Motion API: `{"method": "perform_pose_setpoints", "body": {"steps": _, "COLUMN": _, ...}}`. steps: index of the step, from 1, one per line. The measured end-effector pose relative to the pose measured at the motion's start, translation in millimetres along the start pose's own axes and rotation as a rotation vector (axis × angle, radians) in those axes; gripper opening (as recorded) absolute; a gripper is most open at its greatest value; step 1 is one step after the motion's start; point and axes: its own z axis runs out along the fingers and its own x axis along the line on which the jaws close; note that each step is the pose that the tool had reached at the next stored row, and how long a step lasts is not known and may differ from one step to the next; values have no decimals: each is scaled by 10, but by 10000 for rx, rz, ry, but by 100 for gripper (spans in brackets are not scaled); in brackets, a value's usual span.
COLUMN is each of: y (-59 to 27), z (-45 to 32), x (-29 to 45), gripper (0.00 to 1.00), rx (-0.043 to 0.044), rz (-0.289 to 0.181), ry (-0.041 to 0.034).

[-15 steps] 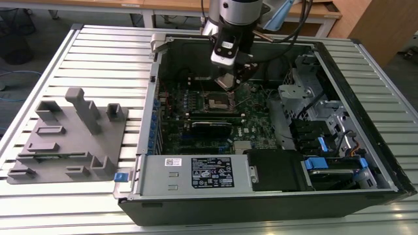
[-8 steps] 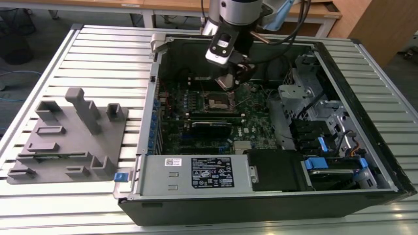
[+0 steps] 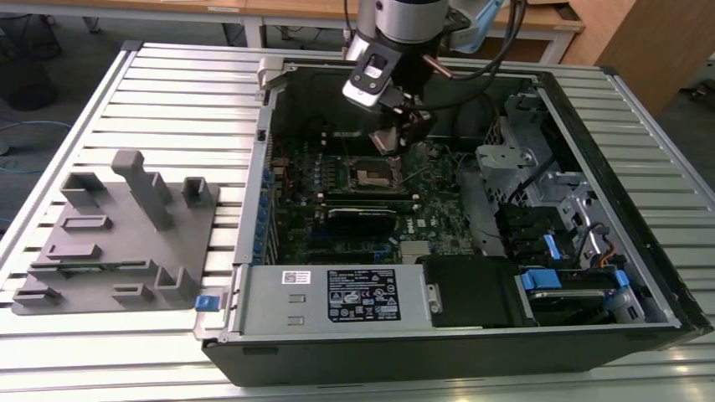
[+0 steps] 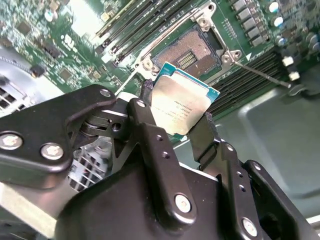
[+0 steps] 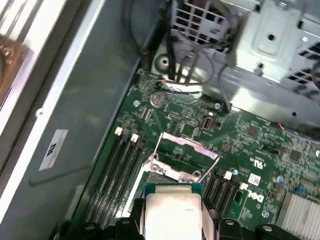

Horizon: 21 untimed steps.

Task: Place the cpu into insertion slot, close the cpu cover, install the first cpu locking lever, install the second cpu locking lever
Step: 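Place the cpu into insertion slot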

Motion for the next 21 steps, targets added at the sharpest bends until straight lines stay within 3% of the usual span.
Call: {"method": "perform_pose_setpoints", "body": {"steps": 21, "y": -1, "z": 10, "x": 0, "gripper": 54, "rx": -29, "rz": 3805, "ry": -341}}
